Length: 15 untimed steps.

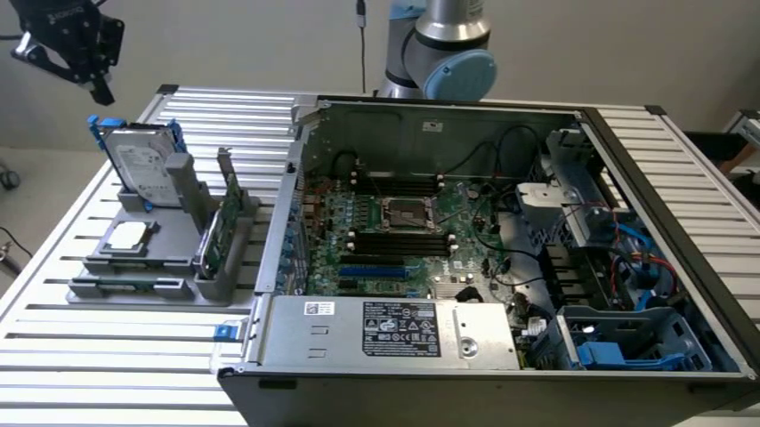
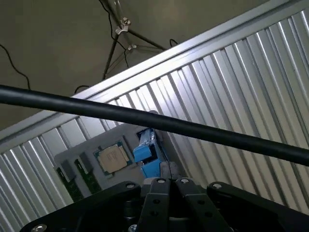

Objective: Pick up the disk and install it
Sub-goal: 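Pick up the disk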

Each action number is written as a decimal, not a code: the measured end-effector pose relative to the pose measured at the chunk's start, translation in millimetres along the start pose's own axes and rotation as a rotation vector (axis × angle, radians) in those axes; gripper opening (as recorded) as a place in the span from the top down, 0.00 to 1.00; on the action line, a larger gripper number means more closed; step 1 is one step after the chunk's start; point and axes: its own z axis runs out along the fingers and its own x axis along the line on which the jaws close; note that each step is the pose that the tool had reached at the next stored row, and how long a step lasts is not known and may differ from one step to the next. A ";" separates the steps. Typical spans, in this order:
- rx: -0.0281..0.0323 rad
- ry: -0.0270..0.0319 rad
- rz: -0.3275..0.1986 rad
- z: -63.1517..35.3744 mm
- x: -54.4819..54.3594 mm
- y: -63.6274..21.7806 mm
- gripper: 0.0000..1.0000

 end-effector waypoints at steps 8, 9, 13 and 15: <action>0.0009 0.0168 -0.141 0.7 0.0 0.0 0.89; 0.0012 0.0188 -0.161 0.8 0.0 0.1 0.89; 0.0038 0.0230 -0.233 1.2 -0.1 0.0 0.89; 0.0053 0.0235 -0.269 1.8 0.0 0.1 0.89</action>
